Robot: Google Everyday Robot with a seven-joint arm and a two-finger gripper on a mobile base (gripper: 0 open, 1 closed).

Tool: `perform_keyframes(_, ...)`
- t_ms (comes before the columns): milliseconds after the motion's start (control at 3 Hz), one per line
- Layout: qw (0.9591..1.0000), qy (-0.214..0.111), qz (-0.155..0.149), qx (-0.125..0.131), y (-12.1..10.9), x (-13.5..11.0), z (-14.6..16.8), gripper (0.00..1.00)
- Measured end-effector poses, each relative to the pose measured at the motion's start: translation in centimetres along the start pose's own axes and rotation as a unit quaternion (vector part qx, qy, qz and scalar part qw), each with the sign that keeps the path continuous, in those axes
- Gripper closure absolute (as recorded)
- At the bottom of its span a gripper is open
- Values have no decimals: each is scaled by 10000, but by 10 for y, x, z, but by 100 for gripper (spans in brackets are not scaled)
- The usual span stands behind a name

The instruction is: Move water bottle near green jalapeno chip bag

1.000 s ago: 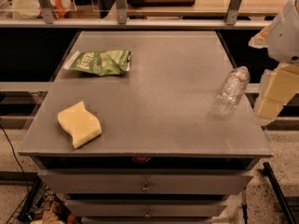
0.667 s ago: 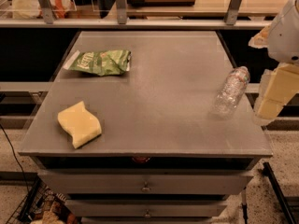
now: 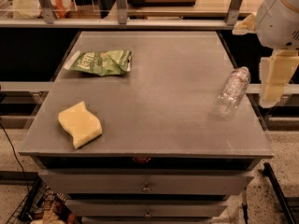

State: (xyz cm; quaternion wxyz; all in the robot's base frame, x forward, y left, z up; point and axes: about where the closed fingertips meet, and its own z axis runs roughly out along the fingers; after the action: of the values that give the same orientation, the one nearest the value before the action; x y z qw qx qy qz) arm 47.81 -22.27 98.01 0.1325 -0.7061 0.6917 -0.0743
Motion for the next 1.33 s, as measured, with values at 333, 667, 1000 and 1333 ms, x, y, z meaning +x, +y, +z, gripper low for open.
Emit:
perform_keyframes(333,9951,47,-934,-326,-33,3,26,0)
perform_keyframes(667,9893,-5,-1435,-273,-44,2,31,0)
perform_keyframes(1000,9861,73,-1660,23,-48,3,29,0)
perform_keyframes(1333,9771,134,-2107,245,-63,15,42,0)
